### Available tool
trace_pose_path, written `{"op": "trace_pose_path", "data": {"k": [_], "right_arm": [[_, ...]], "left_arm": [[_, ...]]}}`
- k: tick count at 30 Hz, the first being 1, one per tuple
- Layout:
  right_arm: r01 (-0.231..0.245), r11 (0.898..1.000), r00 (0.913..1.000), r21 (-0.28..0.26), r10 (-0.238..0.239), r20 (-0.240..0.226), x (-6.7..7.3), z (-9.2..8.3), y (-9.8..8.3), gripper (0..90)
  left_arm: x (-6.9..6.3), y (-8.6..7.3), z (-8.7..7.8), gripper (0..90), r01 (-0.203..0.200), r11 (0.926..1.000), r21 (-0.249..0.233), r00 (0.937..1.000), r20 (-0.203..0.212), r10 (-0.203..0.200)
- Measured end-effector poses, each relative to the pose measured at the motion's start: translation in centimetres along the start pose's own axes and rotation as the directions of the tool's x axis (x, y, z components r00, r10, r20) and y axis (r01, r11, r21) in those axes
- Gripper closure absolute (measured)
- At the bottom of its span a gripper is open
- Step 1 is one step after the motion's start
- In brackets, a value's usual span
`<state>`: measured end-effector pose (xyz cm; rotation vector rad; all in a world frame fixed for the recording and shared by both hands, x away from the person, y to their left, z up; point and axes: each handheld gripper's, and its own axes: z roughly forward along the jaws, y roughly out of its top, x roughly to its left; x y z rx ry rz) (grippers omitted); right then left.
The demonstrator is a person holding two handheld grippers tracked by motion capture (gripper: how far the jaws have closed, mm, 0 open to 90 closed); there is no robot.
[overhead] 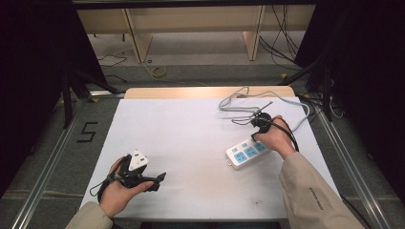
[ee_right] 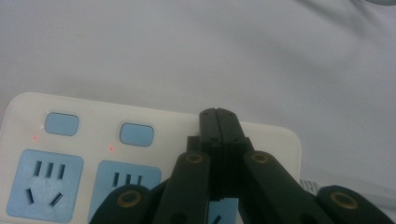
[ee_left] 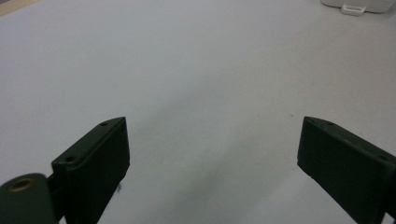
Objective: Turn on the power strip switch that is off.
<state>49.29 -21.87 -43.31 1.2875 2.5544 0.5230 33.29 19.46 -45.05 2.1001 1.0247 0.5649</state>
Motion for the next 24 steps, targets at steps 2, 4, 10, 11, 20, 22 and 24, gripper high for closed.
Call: {"op": "trace_pose_path", "data": {"k": [2, 4, 10, 11, 20, 22, 24], "right_arm": [[-0.009, 1.0, 1.0, -0.001, 0.009, -0.002, 0.02, 0.01, 0.01, 90.0], [-0.011, 1.0, 0.9999, 0.0, 0.011, -0.003, 0.0, 0.02, 0.01, 90.0], [0.0, 1.0, 1.0, 0.01, 0.0, 0.001, 0.01, 0.07, 0.14, 90.0], [0.0, 1.0, 1.0, 0.016, 0.0, 0.001, 0.01, 0.13, 0.12, 90.0], [-0.014, 1.0, 0.9999, 0.005, 0.014, -0.006, -0.06, 0.11, 0.04, 90.0], [-0.016, 1.0, 0.9998, 0.003, 0.016, -0.011, -0.11, 0.1, 0.0, 90.0], [-0.019, 1.0, 0.9997, -0.008, 0.019, -0.016, -0.22, 0.12, -0.13, 90.0]], "left_arm": [[0.02, 0.01, -0.01, 8.9, -0.002, 1.0, 0.001, 1.0, 0.0, 0.002], [0.01, 0.01, -0.01, 8.9, -0.002, 1.0, 0.0, 1.0, 0.0, 0.002], [0.0, 0.01, -0.02, 8.9, -0.002, 1.0, 0.0, 1.0, 0.0, 0.002], [0.0, 0.01, -0.02, 8.9, -0.002, 1.0, 0.0, 1.0, 0.0, 0.002], [-0.01, 0.01, -0.01, 8.9, -0.001, 1.0, -0.001, 1.0, 0.001, 0.001], [0.01, 0.0, -0.02, 9.0, 0.002, 1.0, 0.0, 1.0, 0.001, -0.002], [0.03, -0.01, 0.03, 9.1, 0.005, 1.0, -0.003, 1.0, 0.002, -0.005]]}}
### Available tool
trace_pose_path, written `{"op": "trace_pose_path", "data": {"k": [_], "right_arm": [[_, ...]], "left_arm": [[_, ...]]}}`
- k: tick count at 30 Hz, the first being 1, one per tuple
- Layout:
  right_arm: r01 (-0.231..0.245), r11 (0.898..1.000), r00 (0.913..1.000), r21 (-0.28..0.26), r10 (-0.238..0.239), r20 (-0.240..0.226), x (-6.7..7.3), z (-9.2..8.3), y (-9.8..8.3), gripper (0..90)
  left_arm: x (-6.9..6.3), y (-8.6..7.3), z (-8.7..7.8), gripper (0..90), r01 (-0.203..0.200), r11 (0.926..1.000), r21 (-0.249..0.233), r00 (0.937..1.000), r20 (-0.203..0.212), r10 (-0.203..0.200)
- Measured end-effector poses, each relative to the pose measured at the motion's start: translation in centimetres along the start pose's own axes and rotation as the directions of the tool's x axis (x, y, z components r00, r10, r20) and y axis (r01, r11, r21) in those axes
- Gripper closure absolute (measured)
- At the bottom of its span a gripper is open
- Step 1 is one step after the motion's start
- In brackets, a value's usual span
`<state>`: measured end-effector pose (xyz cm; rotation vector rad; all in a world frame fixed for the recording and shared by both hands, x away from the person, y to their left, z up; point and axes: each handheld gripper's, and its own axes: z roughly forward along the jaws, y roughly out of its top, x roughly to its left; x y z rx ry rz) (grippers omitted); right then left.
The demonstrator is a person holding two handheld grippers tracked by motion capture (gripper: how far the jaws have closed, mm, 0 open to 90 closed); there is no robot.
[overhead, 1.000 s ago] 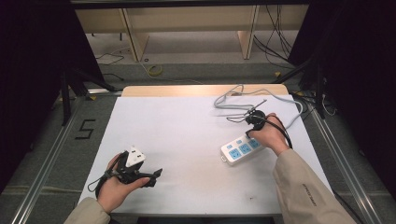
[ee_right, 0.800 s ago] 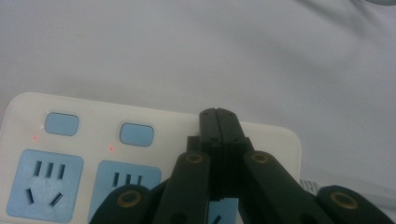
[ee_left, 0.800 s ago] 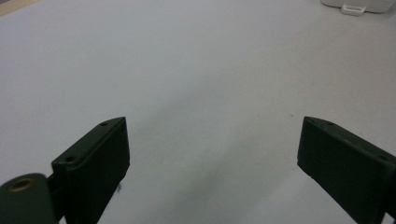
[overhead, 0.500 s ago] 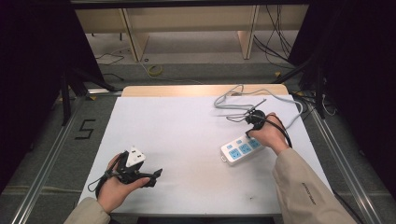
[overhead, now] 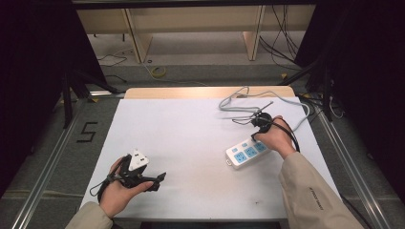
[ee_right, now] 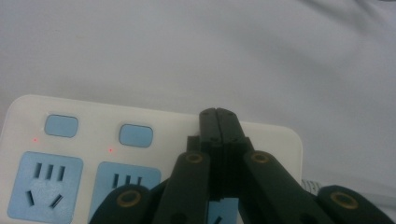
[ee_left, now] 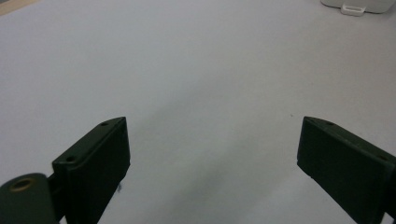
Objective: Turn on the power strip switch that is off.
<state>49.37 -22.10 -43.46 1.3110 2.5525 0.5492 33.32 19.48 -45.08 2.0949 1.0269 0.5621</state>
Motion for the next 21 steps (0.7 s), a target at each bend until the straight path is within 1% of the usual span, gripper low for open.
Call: {"op": "trace_pose_path", "data": {"k": [9, 10, 11, 13, 15, 18, 21], "right_arm": [[-0.001, 1.0, 1.0, -0.012, 0.001, 0.01, 0.17, -0.06, -0.17, 90.0], [-0.002, 1.0, 0.9999, -0.021, 0.002, 0.011, 0.16, -0.14, -0.16, 90.0], [0.002, 1.0, 0.9999, -0.012, -0.002, 0.013, 0.17, -0.18, -0.16, 90.0], [-0.002, 1.0, 0.9999, -0.015, 0.002, 0.011, 0.14, -0.2, -0.23, 90.0], [-0.001, 1.0, 0.9999, -0.023, 0.002, 0.014, 0.12, -0.22, -0.34, 90.0], [-0.012, 0.999, 0.9999, -0.044, 0.012, 0.002, 0.16, -0.37, -0.52, 90.0], [-0.014, 0.998, 0.9999, -0.058, 0.014, 0.002, 0.13, -0.65, -0.63, 86.2]], "left_arm": [[0.0, 0.01, 0.0, 9.1, -0.003, 1.0, 0.005, 1.0, 0.0, 0.003], [0.0, 0.01, 0.01, 9.2, -0.003, 1.0, 0.004, 1.0, 0.002, 0.003], [-0.01, 0.01, 0.01, 9.2, -0.003, 1.0, 0.004, 1.0, 0.002, 0.003], [-0.01, 0.02, 0.02, 9.2, -0.003, 1.0, 0.004, 1.0, 0.002, 0.003], [-0.02, 0.01, 0.03, 9.2, 0.002, 1.0, 0.001, 1.0, 0.002, -0.002], [-0.02, 0.01, 0.06, 9.3, 0.002, 1.0, 0.002, 1.0, 0.001, -0.002], [-0.03, 0.02, 0.04, 9.2, 0.002, 1.0, 0.002, 1.0, 0.002, -0.002]]}}
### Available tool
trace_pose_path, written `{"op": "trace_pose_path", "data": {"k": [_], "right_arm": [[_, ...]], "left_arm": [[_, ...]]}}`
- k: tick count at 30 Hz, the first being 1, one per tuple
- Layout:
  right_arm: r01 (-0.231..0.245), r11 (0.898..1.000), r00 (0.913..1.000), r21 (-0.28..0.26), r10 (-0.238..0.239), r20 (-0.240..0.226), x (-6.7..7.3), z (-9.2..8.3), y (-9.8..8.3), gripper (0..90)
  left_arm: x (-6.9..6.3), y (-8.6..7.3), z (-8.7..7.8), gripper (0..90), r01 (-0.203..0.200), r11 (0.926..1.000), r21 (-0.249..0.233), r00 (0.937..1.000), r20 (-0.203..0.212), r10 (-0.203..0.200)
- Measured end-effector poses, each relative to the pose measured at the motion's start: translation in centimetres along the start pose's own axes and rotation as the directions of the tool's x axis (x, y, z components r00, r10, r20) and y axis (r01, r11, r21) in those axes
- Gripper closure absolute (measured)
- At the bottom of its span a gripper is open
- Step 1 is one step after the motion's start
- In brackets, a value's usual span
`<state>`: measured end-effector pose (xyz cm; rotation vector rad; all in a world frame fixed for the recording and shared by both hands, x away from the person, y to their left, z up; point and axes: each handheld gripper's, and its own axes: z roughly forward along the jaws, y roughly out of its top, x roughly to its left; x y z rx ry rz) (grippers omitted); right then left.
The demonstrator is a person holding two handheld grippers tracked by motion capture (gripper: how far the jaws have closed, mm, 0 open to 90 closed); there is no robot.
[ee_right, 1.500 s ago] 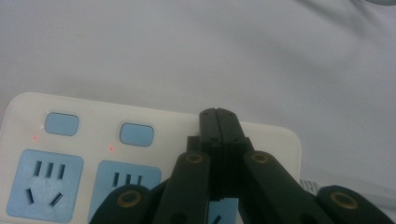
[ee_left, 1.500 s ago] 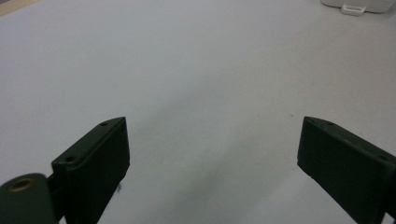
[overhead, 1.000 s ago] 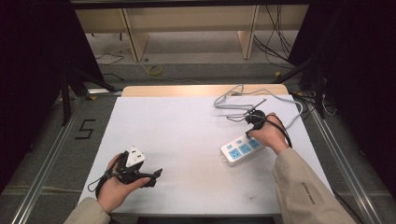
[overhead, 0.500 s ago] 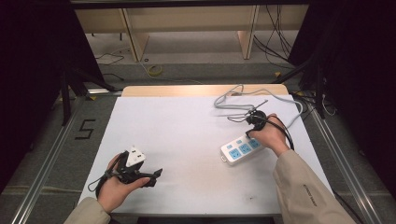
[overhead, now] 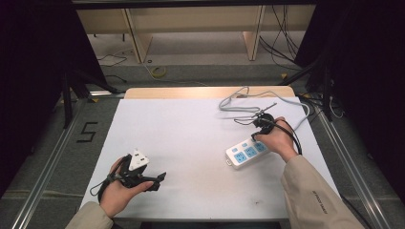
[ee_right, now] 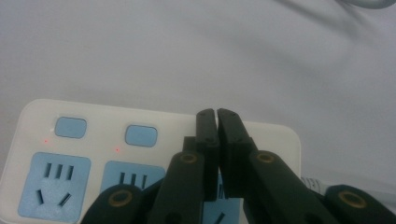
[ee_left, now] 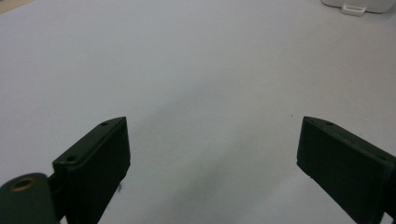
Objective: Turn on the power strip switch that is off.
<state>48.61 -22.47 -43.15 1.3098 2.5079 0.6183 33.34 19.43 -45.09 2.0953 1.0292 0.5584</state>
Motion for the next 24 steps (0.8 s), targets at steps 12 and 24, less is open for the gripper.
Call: {"op": "trace_pose_path", "data": {"k": [12, 24], "right_arm": [[0.001, 0.993, 1.0, -0.119, -0.001, -0.003, 0.2, -2.1, -1.7, 71.3], [0.008, 0.965, 0.999, -0.26, -0.02, -0.041, 1.3, -3.8, -6.0, 51.2]], "left_arm": [[0.1, -0.1, -0.1, 9.2, 0.008, 1.0, 0.002, 1.0, -0.005, -0.008], [0.1, -0.1, -0.1, 9.2, 0.008, 1.0, -0.001, 0.9999, -0.01, -0.008]]}}
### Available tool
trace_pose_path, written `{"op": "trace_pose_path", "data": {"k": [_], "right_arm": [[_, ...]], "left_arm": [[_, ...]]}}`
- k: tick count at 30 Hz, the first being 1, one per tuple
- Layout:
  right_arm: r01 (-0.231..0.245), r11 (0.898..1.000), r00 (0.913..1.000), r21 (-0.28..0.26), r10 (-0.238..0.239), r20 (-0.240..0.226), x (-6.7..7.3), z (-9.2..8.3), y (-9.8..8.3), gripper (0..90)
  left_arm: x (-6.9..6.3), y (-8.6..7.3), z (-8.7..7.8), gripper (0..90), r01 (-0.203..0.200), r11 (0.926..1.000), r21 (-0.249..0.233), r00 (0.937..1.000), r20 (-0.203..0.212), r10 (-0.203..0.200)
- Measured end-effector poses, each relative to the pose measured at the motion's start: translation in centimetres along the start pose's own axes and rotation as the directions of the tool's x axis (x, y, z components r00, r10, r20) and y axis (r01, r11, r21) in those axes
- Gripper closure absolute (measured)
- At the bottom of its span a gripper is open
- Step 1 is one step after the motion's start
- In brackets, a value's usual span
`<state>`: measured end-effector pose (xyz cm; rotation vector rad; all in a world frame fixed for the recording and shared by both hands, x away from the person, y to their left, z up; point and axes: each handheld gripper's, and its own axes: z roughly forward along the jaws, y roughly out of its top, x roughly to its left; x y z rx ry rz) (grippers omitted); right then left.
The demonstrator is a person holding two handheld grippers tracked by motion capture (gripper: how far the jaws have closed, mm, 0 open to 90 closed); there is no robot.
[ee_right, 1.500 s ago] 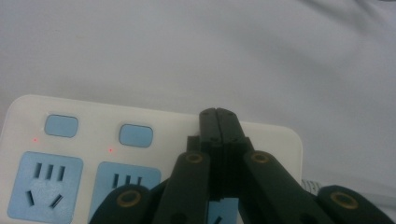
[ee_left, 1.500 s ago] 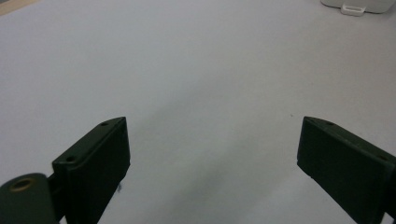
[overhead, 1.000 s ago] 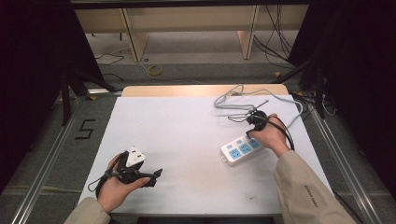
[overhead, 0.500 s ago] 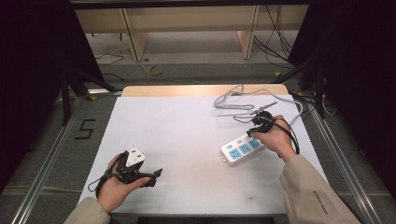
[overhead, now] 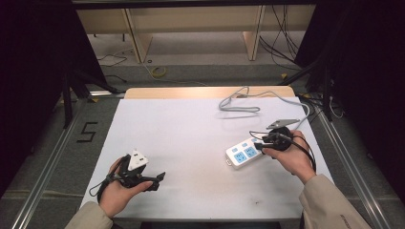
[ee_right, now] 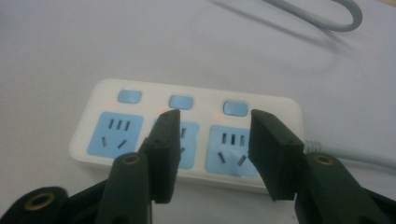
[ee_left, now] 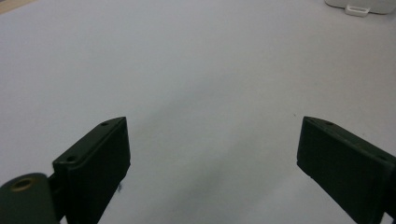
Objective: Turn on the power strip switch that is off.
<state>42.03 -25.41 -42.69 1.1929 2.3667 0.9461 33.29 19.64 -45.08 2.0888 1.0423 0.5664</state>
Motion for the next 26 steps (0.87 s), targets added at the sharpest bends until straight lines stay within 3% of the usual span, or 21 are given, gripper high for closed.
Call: {"op": "trace_pose_path", "data": {"k": [3, 15, 26], "right_arm": [[-0.001, 0.999, 0.9996, -0.051, -0.001, -0.03, 0.8, -0.8, -1.7, 44.5], [-0.021, 0.985, 0.9977, -0.169, 0.01, -0.067, 2.3, -3.7, -6.4, 37.0], [-0.021, 0.98, 0.9978, -0.196, 0.008, -0.066, 2.5, -4.2, -7.2, 32.9]], "left_arm": [[0.0, 0.0, 0.0, 9.2, 0.0, 1.0, 0.0, 1.0, 0.0, 0.0], [0.0, 0.1, 0.0, 9.2, 0.005, 1.0, 0.001, 1.0, 0.001, -0.005], [-0.1, 0.1, 0.2, 9.1, 0.01, 1.0, 0.002, 0.9999, 0.013, -0.01]]}}
